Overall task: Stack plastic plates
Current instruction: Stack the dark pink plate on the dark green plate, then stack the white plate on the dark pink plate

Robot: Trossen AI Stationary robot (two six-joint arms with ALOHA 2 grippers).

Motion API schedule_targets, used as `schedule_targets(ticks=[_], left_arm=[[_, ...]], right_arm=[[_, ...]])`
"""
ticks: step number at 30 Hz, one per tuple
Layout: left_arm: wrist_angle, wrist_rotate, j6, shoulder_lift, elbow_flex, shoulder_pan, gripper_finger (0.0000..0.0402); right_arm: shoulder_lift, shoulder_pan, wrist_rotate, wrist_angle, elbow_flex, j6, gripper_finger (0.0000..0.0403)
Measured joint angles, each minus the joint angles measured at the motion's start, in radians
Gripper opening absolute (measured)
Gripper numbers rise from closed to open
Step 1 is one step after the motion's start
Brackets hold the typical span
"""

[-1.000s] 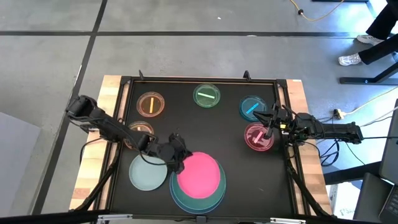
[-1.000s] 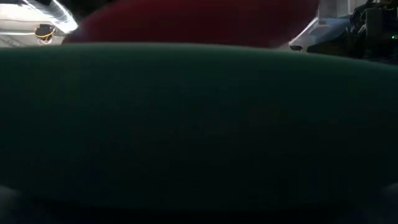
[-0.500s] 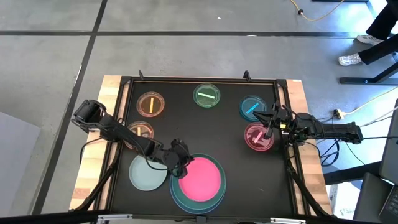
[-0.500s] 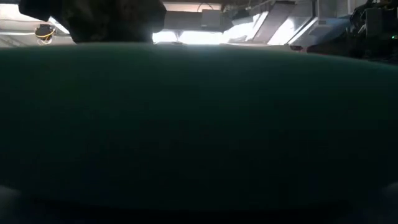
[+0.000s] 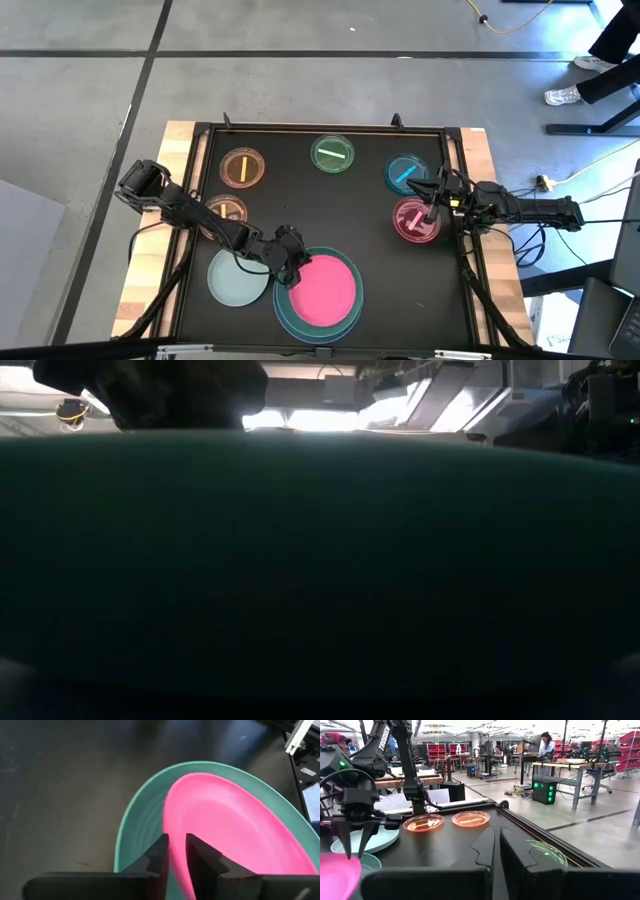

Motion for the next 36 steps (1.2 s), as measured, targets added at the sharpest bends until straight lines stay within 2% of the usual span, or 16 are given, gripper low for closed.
schedule_targets(ticks=[6,14,19,26,31,36], left_arm=[[0.001,0.035,0.020,-0.002,0.000,0.004,0.0114],[-0.041,0.121,-0.017,-0.082,0.003,0.002,0.0116],[-0.204,0.146,-0.172,-0.150,0.003,-0.023,0.0115],[-0.503,0.170,-0.490,-0.201,0.003,-0.073,0.0115],[-0.609,0.261,-0.677,-0.200,0.002,-0.086,0.0115],[-0.637,0.233,-0.731,-0.200,0.001,-0.084,0.0115]], right_arm=[[0.000,0.000,0.000,-0.003,0.000,0.000,0.0025],[0.000,0.000,0.000,-0.005,0.000,0.000,0.0025],[0.000,0.000,0.000,-0.008,0.000,0.000,0.0025],[0.000,0.000,0.000,-0.018,0.000,0.008,0.0025],[0.000,0.000,0.000,-0.021,0.000,0.010,0.0025],[0.000,0.000,0.000,-0.020,0.000,0.011,0.0025]])
